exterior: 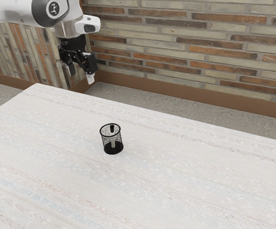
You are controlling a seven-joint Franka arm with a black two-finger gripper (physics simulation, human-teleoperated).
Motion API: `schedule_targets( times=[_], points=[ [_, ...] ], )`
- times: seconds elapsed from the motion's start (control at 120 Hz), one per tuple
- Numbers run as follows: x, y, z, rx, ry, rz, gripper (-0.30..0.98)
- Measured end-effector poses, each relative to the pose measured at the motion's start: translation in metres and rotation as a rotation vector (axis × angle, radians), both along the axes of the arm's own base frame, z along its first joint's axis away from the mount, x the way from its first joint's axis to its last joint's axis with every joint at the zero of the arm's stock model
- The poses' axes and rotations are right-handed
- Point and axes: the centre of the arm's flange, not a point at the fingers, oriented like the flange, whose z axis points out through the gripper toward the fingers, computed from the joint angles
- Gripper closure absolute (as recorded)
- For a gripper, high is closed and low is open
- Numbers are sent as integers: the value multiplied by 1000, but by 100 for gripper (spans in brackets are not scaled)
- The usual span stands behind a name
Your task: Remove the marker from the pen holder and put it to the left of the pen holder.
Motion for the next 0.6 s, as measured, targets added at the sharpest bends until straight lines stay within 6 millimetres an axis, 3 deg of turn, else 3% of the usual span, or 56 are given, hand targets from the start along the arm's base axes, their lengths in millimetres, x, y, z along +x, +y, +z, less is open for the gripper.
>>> schedule_targets(
  times=[0.158,0.233,0.3,0.367,0.408,0.475,0.6],
  points=[
    [0,1,0,3,-4,1,0],
    [-1,-4,-12,7,22,-9,0],
    [-3,-27,-40,56,55,-80,0],
    [-7,-63,-94,93,83,-207,0],
    [-9,-75,-121,105,80,-276,0],
    [-3,-73,-147,114,56,-338,0],
    [12,-62,-171,126,15,-413,0]
  ],
)
